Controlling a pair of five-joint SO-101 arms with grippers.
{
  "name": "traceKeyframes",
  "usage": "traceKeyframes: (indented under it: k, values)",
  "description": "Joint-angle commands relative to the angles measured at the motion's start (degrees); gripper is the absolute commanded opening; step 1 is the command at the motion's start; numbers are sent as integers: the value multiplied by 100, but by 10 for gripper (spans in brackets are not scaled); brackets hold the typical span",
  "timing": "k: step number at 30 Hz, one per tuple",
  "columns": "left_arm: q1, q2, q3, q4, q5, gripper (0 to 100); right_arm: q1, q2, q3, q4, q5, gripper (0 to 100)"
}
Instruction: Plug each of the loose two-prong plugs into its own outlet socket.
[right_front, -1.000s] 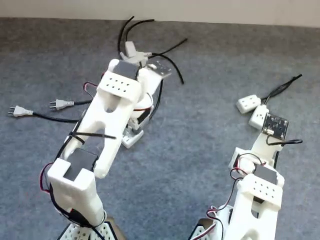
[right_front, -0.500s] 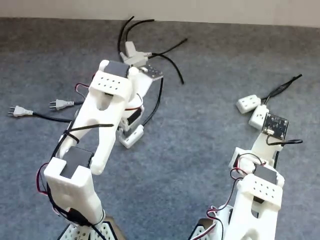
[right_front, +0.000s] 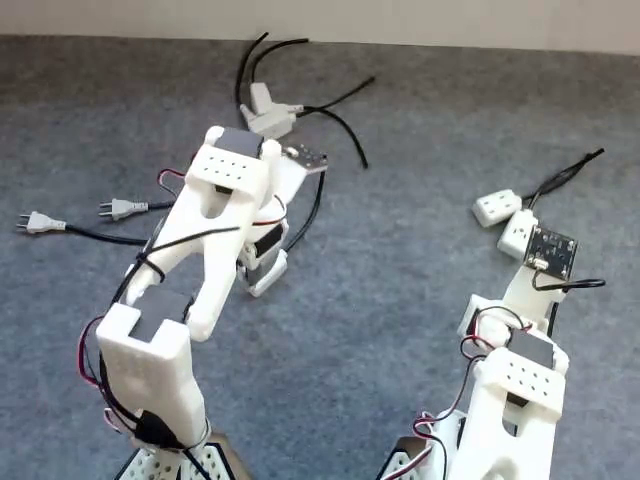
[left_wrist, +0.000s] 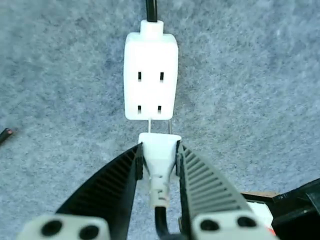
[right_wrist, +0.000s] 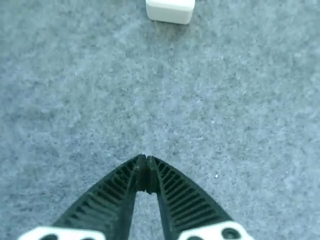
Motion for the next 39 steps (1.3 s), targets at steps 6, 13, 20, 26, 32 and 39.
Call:
traceKeyframes:
  k: [6,13,20,26,32,39]
  values:
    - [57,505,-787,35,-26,7,66,-66,-40,-92,-62,7]
    - [66,233,-840,35,-26,7,66,-66,-40,-92,-62,7]
    - [57,655,-848,0,-26,7,66,-66,-40,-92,-62,7]
    - [48,901,-822,0,-35,7,66,-66,-40,-92,-62,7]
    - [-119,752,-347,-440,-9,6,66,-66,-40,-92,-62,7]
    - [-145,497,1279,-1855,-9,6,66,-66,-40,-92,-62,7]
